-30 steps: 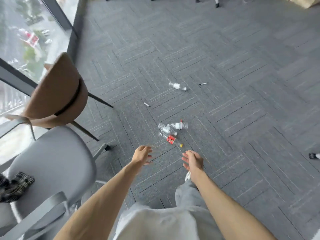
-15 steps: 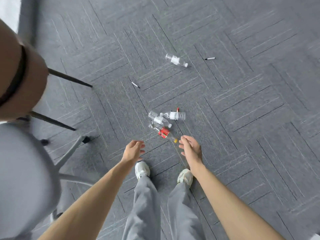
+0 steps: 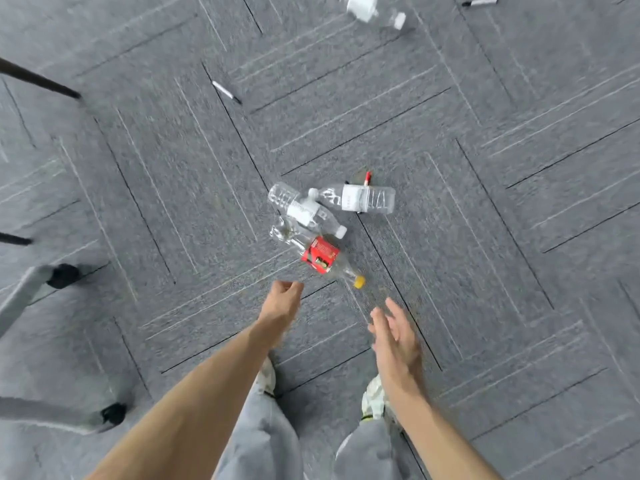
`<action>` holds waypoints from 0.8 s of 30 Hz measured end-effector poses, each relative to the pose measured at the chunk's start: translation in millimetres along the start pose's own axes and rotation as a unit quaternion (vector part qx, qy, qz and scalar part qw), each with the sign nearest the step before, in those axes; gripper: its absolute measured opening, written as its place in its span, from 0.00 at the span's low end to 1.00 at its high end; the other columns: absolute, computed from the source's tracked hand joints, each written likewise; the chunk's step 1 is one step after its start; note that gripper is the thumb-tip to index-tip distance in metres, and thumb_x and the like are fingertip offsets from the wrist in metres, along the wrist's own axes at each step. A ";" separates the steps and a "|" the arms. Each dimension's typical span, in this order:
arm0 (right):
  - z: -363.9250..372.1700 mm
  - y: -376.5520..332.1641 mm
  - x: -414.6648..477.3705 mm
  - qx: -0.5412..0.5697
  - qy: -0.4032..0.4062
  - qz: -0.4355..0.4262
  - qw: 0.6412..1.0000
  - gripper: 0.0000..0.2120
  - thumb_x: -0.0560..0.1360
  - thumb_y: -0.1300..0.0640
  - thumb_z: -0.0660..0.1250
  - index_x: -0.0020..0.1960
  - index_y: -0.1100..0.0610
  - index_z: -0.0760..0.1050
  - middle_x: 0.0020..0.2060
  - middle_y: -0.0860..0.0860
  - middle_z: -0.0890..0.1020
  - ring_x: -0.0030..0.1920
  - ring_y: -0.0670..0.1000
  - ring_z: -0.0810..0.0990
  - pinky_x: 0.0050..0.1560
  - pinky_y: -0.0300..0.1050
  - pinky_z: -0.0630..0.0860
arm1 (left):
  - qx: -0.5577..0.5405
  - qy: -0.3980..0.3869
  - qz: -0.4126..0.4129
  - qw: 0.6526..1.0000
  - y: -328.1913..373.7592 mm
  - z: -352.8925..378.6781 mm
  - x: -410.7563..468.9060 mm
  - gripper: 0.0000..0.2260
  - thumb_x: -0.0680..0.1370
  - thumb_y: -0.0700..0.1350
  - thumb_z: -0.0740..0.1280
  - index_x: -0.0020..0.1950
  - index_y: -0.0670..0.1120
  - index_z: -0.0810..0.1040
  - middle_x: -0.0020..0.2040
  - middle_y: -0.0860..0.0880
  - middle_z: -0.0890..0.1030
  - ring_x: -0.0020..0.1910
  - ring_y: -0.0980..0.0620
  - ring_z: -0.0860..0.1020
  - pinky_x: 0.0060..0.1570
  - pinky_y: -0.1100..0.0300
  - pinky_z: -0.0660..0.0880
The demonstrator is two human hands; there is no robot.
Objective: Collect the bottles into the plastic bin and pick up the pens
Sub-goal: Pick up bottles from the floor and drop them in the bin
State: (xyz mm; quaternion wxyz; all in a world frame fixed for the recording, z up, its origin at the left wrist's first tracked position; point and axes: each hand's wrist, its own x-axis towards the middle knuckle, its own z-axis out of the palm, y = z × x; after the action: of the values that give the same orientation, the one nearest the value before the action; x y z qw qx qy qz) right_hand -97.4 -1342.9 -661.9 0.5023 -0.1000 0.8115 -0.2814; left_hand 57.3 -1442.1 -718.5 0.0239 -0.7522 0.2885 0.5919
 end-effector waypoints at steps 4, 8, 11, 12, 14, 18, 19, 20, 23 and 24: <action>2.4 39.1 26.3 -0.019 -0.012 0.017 1.000 0.26 0.80 0.48 0.63 0.76 0.47 0.62 0.58 0.49 0.80 0.57 0.50 0.80 0.62 0.57 0.76 | -0.099 0.047 -0.054 0.992 25.4 24.6 67.4 0.17 0.78 0.56 0.63 0.55 0.43 0.68 0.41 0.49 0.72 0.34 0.56 0.67 0.35 0.60 0.67; -1.0 52.7 49.2 -0.024 -0.021 0.034 0.999 0.28 0.80 0.46 0.61 0.77 0.45 0.58 0.62 0.49 0.79 0.58 0.48 0.79 0.63 0.50 0.75 | -0.141 0.061 -0.076 0.985 37.3 47.6 113.0 0.35 0.73 0.60 0.69 0.70 0.38 0.66 0.51 0.46 0.76 0.34 0.54 0.69 0.44 0.55 0.75; -5.5 55.8 63.0 -0.034 -0.023 0.034 0.999 0.28 0.80 0.45 0.60 0.78 0.45 0.57 0.63 0.48 0.79 0.58 0.46 0.79 0.58 0.42 0.72 | -0.191 0.083 -0.108 0.972 34.6 62.9 133.3 0.36 0.67 0.61 0.74 0.65 0.39 0.71 0.51 0.45 0.80 0.42 0.49 0.77 0.44 0.52 0.79; -7.1 56.2 65.9 -0.036 -0.022 0.031 0.999 0.28 0.81 0.45 0.60 0.78 0.46 0.56 0.64 0.48 0.79 0.58 0.46 0.79 0.56 0.41 0.71 | -0.210 0.090 -0.115 0.967 32.4 67.2 137.8 0.35 0.67 0.61 0.75 0.64 0.40 0.71 0.50 0.44 0.80 0.44 0.49 0.79 0.46 0.53 0.80; -8.9 53.6 68.2 -0.039 -0.026 0.033 0.998 0.28 0.81 0.44 0.59 0.78 0.46 0.56 0.64 0.48 0.78 0.58 0.46 0.79 0.55 0.41 0.70 | -0.231 0.082 -0.111 0.963 28.3 71.4 139.8 0.32 0.69 0.59 0.74 0.64 0.40 0.71 0.47 0.44 0.81 0.44 0.51 0.80 0.46 0.55 0.80; -9.9 46.2 63.7 -0.051 -0.019 0.023 0.998 0.28 0.81 0.44 0.59 0.78 0.46 0.56 0.65 0.50 0.78 0.58 0.48 0.79 0.56 0.44 0.72 | -0.232 0.077 -0.094 0.965 18.4 63.3 119.0 0.28 0.70 0.58 0.73 0.60 0.41 0.74 0.45 0.45 0.82 0.40 0.52 0.81 0.47 0.56 0.81; -10.2 43.6 59.7 -0.056 -0.018 0.022 0.998 0.28 0.81 0.44 0.59 0.78 0.46 0.55 0.65 0.50 0.78 0.59 0.48 0.79 0.56 0.45 0.72 | -0.231 0.080 -0.087 0.966 15.4 58.0 108.9 0.28 0.70 0.58 0.73 0.60 0.40 0.74 0.43 0.46 0.81 0.39 0.52 0.80 0.44 0.57 0.80; -11.1 40.5 55.1 -0.060 -0.019 0.023 0.998 0.28 0.81 0.44 0.58 0.79 0.46 0.55 0.65 0.50 0.78 0.59 0.48 0.79 0.56 0.45 0.71 | -0.232 0.086 -0.084 0.965 12.5 52.1 97.8 0.27 0.71 0.58 0.72 0.59 0.40 0.72 0.42 0.47 0.80 0.38 0.53 0.79 0.41 0.59 0.78; -8.3 25.1 37.5 -0.083 -0.027 0.026 0.996 0.28 0.81 0.44 0.58 0.79 0.48 0.56 0.65 0.50 0.78 0.55 0.46 0.75 0.56 0.43 0.68 | -0.237 0.108 -0.078 0.962 2.0 26.4 64.2 0.29 0.71 0.58 0.72 0.62 0.40 0.69 0.41 0.47 0.78 0.38 0.53 0.78 0.40 0.58 0.76; -6.7 18.9 31.9 -0.083 -0.024 0.024 0.996 0.28 0.81 0.45 0.59 0.78 0.49 0.58 0.65 0.50 0.78 0.54 0.45 0.74 0.56 0.41 0.67 | -0.233 0.115 -0.075 0.963 -0.5 17.3 53.3 0.31 0.70 0.58 0.73 0.64 0.41 0.70 0.43 0.47 0.79 0.38 0.52 0.79 0.40 0.58 0.76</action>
State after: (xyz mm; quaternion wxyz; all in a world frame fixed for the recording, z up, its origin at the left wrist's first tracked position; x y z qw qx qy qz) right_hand -116.2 -1339.1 -694.4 0.5185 -0.1289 0.8218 -0.1981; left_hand 49.5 -1456.8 -772.0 -0.1411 -0.8193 0.0856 0.5490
